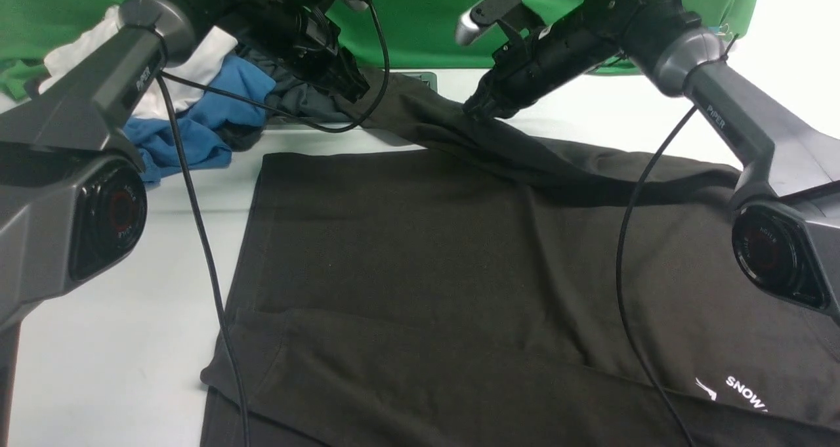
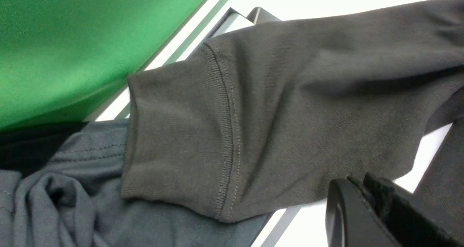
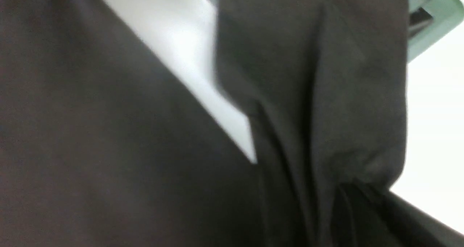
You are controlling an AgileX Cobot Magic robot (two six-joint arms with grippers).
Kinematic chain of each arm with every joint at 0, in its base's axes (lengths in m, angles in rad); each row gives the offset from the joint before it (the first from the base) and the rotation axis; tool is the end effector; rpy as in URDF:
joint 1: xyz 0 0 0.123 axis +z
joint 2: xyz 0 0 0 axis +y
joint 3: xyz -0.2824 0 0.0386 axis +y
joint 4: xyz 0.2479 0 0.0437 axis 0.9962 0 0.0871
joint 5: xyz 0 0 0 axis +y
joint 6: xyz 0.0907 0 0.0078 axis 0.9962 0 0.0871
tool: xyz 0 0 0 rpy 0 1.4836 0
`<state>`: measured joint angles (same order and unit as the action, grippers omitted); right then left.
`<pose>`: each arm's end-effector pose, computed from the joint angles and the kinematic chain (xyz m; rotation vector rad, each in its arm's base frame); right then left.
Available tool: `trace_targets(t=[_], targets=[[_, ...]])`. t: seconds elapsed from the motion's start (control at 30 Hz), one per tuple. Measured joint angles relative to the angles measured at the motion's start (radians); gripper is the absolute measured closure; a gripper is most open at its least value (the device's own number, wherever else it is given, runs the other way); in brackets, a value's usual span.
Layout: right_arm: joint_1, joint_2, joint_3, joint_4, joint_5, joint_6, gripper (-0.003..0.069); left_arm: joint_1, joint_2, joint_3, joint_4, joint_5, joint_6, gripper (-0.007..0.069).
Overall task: Fold a long-sleeved shirt on a white desktop.
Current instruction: 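Grab the top left corner of the dark shirt with the left gripper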
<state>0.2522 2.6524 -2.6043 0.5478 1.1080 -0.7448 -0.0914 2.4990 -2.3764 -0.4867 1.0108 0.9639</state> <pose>0.5320 0.1809 0.1854 -1.0529 2.2505 0.5270 0.5408 -0.0858 0.2045 1.0771 2.2162 -0.2685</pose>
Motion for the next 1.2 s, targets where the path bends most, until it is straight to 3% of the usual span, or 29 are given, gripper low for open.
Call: trace_targets(t=[0.27, 0.43, 0.73, 0.9, 1.0, 1.03, 1.07, 1.1, 1.13, 1.2], targets=[[0.0, -0.004, -0.054, 0.047, 0.102, 0.061, 0.0632, 0.0, 0.0, 0.0, 0.016, 0.021, -0.003, 0.0564], [0.006, -0.061, 0.05, 0.048, 0.105, 0.105, 0.0633, 0.005, -0.025, 0.0, 0.016, 0.041, -0.019, 0.0564], [0.056, -0.235, 0.387, 0.06, 0.113, -0.11, 0.0633, 0.024, -0.049, -0.001, 0.002, 0.086, -0.026, 0.0564], [0.072, -0.235, 0.454, 0.055, 0.113, -0.13, 0.0617, 0.012, -0.049, -0.001, -0.022, 0.076, -0.024, 0.054], [0.079, -0.235, 0.466, 0.046, 0.113, -0.124, 0.0477, -0.013, -0.049, -0.001, -0.051, 0.021, -0.024, 0.0466], [0.079, -0.235, 0.466, 0.046, 0.113, -0.124, 0.0465, -0.015, -0.049, -0.001, -0.052, 0.017, -0.024, 0.046], [0.08, -0.235, 0.466, 0.046, 0.113, -0.121, 0.0415, -0.024, -0.049, -0.001, -0.058, -0.002, -0.024, 0.0433], [0.08, -0.235, 0.466, 0.046, 0.113, -0.107, 0.0316, -0.05, -0.044, -0.001, -0.068, -0.061, -0.027, 0.0367], [0.078, -0.235, 0.466, 0.044, 0.113, -0.09, 0.0275, -0.065, -0.037, -0.001, -0.071, -0.103, -0.035, 0.0329], [0.073, -0.235, 0.466, 0.041, 0.113, -0.063, 0.0256, -0.088, -0.019, -0.001, -0.074, -0.179, -0.051, 0.0264]])
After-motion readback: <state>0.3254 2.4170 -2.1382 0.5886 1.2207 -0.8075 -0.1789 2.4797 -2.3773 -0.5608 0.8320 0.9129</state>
